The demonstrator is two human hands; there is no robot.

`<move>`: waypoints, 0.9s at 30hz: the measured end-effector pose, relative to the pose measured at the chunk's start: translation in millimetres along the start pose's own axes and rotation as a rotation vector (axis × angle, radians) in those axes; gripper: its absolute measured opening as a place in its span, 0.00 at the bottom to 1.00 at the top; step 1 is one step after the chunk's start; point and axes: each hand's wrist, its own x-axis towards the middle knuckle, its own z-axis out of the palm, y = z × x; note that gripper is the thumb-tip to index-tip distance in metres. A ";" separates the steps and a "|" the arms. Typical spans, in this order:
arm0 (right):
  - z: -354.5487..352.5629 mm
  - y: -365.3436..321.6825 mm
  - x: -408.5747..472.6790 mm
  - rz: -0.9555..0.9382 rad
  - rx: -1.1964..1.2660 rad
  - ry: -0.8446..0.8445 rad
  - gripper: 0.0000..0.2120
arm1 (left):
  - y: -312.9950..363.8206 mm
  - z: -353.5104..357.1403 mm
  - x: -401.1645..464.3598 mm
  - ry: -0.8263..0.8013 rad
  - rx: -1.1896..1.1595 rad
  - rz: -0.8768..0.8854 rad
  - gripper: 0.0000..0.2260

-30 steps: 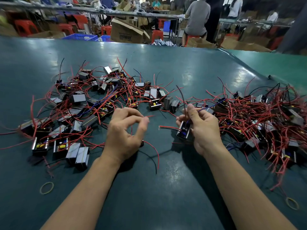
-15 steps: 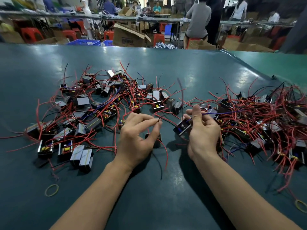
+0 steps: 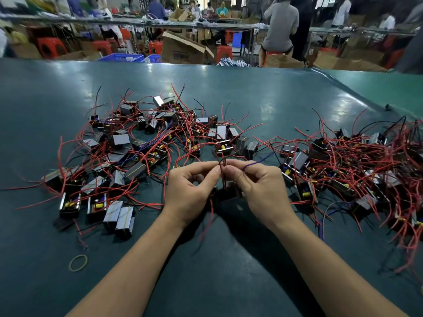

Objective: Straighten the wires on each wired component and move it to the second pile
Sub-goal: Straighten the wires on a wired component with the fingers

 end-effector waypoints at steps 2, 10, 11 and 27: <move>-0.5 -1.2 1.7 0.027 0.057 0.036 0.06 | -0.3 -0.4 0.2 -0.044 -0.031 -0.016 0.08; 2.2 -5.5 0.9 0.020 0.050 -0.034 0.09 | -0.7 0.9 1.5 -0.064 -0.042 -0.063 0.09; 1.7 -6.4 1.3 0.018 0.064 -0.047 0.07 | -0.9 1.0 1.6 -0.070 -0.038 -0.057 0.08; -13.5 -4.1 7.0 0.091 0.244 -0.017 0.06 | -3.7 2.3 -2.1 0.073 0.328 0.232 0.02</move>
